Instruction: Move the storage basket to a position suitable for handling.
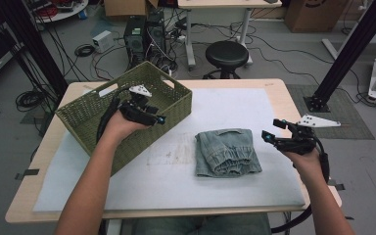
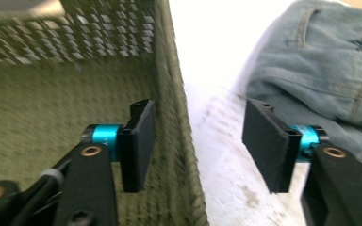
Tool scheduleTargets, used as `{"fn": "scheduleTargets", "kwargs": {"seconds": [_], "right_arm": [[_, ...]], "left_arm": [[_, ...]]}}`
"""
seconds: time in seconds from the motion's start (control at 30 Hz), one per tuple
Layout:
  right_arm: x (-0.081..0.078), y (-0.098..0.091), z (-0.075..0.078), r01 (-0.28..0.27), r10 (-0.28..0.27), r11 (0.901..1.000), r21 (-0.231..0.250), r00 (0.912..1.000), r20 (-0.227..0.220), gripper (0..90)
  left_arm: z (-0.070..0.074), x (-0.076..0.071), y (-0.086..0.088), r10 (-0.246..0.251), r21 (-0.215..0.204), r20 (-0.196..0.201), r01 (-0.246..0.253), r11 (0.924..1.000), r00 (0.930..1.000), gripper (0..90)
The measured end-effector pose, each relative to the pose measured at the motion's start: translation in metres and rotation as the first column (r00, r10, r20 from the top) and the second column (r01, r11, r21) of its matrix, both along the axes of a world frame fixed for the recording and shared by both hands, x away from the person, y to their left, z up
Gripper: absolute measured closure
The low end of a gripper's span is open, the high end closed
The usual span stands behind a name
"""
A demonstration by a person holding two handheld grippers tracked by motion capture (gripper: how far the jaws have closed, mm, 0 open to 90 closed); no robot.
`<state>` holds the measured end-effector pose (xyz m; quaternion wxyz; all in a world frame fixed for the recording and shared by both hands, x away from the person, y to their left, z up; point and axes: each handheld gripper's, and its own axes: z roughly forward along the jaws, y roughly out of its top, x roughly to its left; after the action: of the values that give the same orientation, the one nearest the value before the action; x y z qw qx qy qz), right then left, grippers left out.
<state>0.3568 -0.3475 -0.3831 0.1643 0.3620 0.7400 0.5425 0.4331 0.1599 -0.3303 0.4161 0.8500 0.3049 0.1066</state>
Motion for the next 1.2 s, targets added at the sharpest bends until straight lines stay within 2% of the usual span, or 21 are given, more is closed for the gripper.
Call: {"fn": "scheduleTargets", "kwargs": {"seconds": [0.07, 0.2, 0.4, 0.53, 0.7, 0.83, 0.87, 0.93, 1.0, 1.07, 1.1, 1.2], "right_arm": [[0.000, 0.000, 0.000, -0.001, 0.001, 1.0000, 0.002, 1.0000, -0.001, 20.4], [0.000, 0.001, 0.001, -0.003, 0.003, 1.0000, 0.001, 1.0000, -0.001, 20.3], [-0.001, 0.002, 0.001, -0.010, 0.010, 0.9999, 0.007, 1.0000, 0.001, 20.4], [-0.002, 0.003, 0.002, -0.017, 0.017, 0.9998, 0.010, 0.9998, 0.005, 20.4], [-0.003, 0.005, 0.004, -0.027, 0.026, 0.9996, 0.012, 0.9996, 0.010, 20.3], [-0.004, 0.007, 0.004, -0.033, 0.033, 0.9994, 0.009, 0.9994, 0.013, 20.4], [-0.004, 0.007, 0.004, -0.034, 0.034, 0.9994, 0.010, 0.9993, 0.013, 20.3], [-0.004, 0.007, 0.003, -0.035, 0.035, 0.9993, 0.009, 0.9994, 0.007, 20.4], [-0.004, 0.007, 0.003, -0.036, 0.036, 0.9993, 0.009, 0.9993, 0.006, 20.3], [-0.004, 0.007, 0.002, -0.036, 0.035, 0.9993, 0.010, 0.9994, 0.002, 20.4], [-0.004, 0.007, 0.002, -0.034, 0.034, 0.9994, 0.007, 0.9994, 0.002, 20.3], [-0.003, 0.007, 0.001, -0.034, 0.034, 0.9994, 0.007, 0.9994, 0.000, 20.3]], "left_arm": [[0.006, -0.004, -0.002, -0.003, -0.020, 0.025, 0.004, 0.9998, 0.9997, 38.2], [0.018, -0.013, -0.008, -0.044, -0.074, 0.072, 0.050, 0.9960, 0.9964, 35.2], [0.028, -0.031, -0.018, -0.083, -0.108, 0.115, 0.096, 0.9895, 0.9898, 32.1], [0.031, -0.047, -0.024, -0.104, -0.163, 0.150, 0.129, 0.9782, 0.9832, 31.8], [0.025, -0.065, -0.033, -0.112, -0.233, 0.175, 0.152, 0.9604, 0.9781, 30.7], [0.018, -0.074, -0.040, -0.109, -0.245, 0.189, 0.154, 0.9571, 0.9759, 29.4], [0.015, -0.076, -0.042, -0.110, -0.259, 0.188, 0.157, 0.9531, 0.9759, 28.6], [0.010, -0.079, -0.045, -0.110, -0.262, 0.185, 0.157, 0.9523, 0.9765, 28.3], [0.003, -0.080, -0.048, -0.123, -0.273, 0.183, 0.170, 0.9467, 0.9754, 27.6], [-0.002, -0.077, -0.051, -0.155, -0.255, 0.155, 0.191, 0.9479, 0.9757, 27.3], [-0.004, -0.076, -0.050, -0.153, -0.255, 0.156, 0.189, 0.9483, 0.9760, 26.4], [-0.006, -0.076, -0.051, -0.151, -0.290, 0.154, 0.191, 0.9379, 0.9764, 25.5]]}}
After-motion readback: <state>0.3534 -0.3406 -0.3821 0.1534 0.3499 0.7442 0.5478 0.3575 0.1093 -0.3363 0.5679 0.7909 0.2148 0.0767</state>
